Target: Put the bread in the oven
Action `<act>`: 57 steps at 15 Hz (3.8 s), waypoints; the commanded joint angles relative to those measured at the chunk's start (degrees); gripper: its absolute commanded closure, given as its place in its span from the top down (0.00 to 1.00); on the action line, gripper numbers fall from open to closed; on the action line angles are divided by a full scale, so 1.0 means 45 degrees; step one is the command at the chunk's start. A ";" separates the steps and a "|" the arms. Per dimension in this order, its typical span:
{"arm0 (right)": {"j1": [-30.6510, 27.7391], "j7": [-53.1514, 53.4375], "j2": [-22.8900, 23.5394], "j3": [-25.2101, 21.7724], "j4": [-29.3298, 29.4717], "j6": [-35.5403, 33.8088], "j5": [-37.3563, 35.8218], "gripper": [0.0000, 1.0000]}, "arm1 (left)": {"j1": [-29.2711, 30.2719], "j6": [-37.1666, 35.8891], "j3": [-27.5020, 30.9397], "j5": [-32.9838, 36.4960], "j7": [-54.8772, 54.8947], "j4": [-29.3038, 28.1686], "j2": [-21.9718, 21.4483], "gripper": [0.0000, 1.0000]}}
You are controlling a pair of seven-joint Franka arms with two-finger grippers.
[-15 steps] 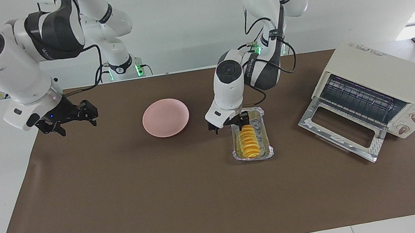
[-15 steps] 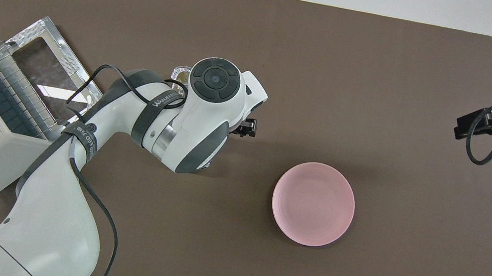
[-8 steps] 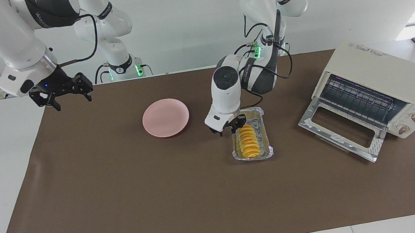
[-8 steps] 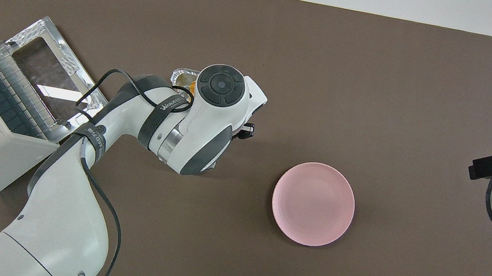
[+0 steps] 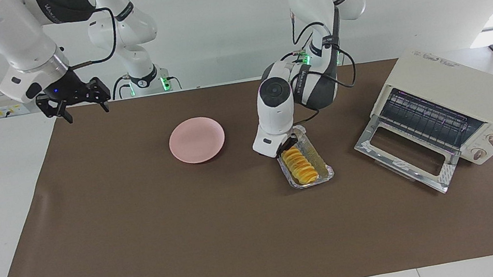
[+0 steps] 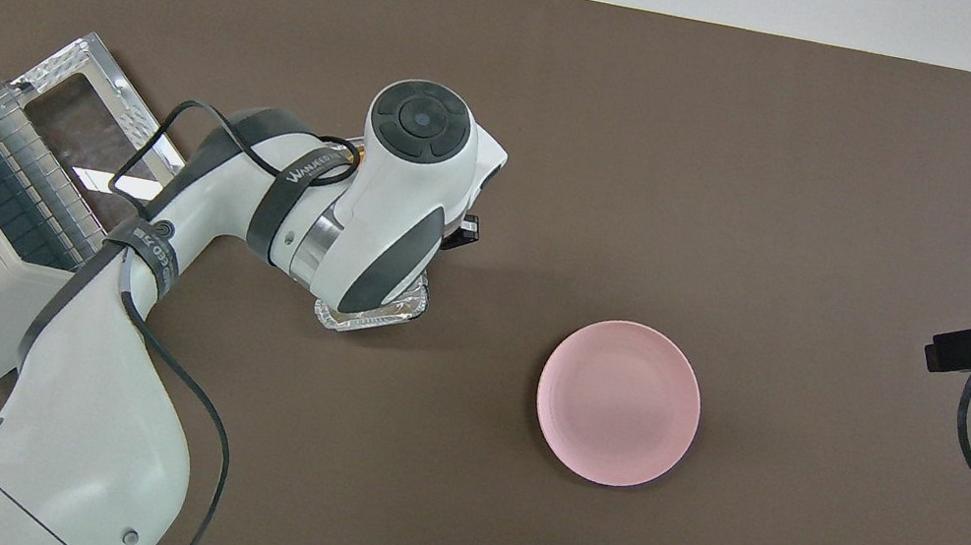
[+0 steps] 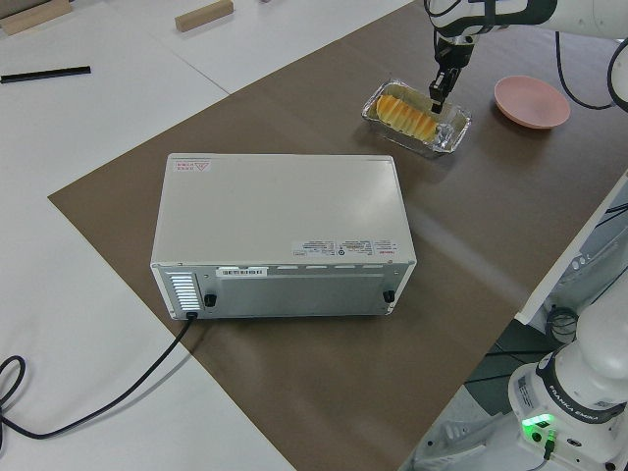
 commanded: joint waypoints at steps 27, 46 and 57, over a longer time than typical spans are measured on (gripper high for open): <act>-0.0434 0.0012 0.0103 0.0196 0.0401 -0.0344 0.0199 1.00 | 0.3226 -0.3141 0.4592 0.1244 0.0751 -0.1085 -0.1124 0.00; -0.0434 0.0012 0.0103 0.0196 0.0401 -0.0344 0.0199 1.00 | 0.3070 -0.3744 0.4416 0.0038 0.4510 0.1395 -0.2096 1.00; -0.0434 0.0012 0.0103 0.0215 0.0401 -0.0344 0.0199 1.00 | 0.5187 -0.6618 0.1908 -0.0123 0.9188 0.0301 -0.5304 1.00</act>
